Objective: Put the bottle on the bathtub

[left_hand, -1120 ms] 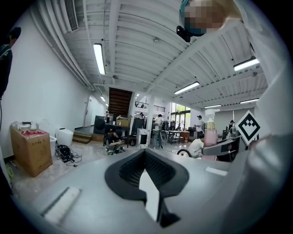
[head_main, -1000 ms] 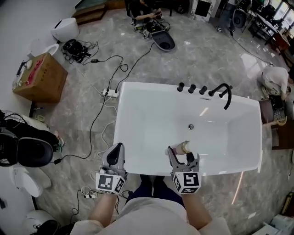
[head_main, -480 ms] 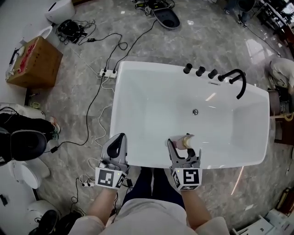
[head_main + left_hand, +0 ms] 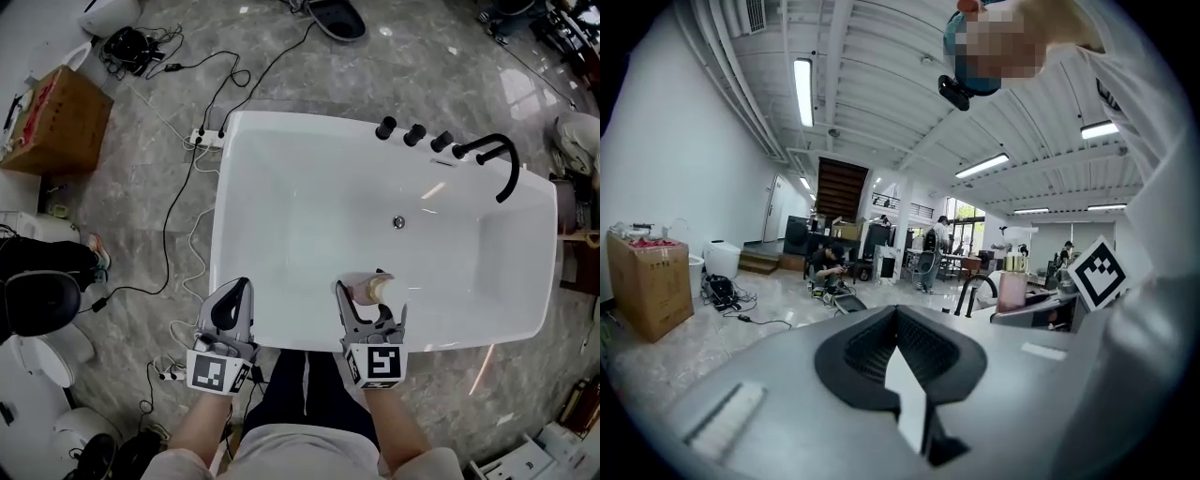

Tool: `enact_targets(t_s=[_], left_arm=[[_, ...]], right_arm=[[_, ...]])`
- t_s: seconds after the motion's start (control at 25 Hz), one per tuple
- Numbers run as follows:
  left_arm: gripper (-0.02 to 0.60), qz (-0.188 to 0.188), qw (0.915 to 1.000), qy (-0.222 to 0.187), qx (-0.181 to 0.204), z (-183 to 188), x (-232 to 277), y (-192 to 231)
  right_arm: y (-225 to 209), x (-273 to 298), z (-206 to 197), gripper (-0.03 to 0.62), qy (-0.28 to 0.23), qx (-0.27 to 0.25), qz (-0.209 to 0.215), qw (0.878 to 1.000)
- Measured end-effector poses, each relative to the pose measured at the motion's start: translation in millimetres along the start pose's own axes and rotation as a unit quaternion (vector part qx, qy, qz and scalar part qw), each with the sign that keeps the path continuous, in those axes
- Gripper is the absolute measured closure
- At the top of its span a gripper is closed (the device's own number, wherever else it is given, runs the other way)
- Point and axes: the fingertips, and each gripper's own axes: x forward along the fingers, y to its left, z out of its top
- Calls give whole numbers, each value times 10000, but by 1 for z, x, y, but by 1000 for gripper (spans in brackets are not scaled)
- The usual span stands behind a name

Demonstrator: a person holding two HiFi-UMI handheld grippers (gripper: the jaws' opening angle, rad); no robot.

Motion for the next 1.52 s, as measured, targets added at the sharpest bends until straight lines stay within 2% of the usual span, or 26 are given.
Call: enact_targets(t_s=[0.4, 0.76, 1.24, 1.52], left_arm=[[574, 64, 9998, -99, 148, -43, 47, 21], [572, 137, 9999, -47, 46, -93, 83, 28], [572, 193, 9998, 39, 50, -114, 102, 39], [572, 165, 9997, 160, -10, -123, 103, 30]], right_arm=[[-21, 52, -38, 286, 52, 34, -67, 10000], [-51, 112, -67, 286, 2, 24, -211, 9998], [-92, 219, -55, 286, -171, -149, -392, 9990], [-126, 291, -35, 286, -146, -266, -774, 9965]])
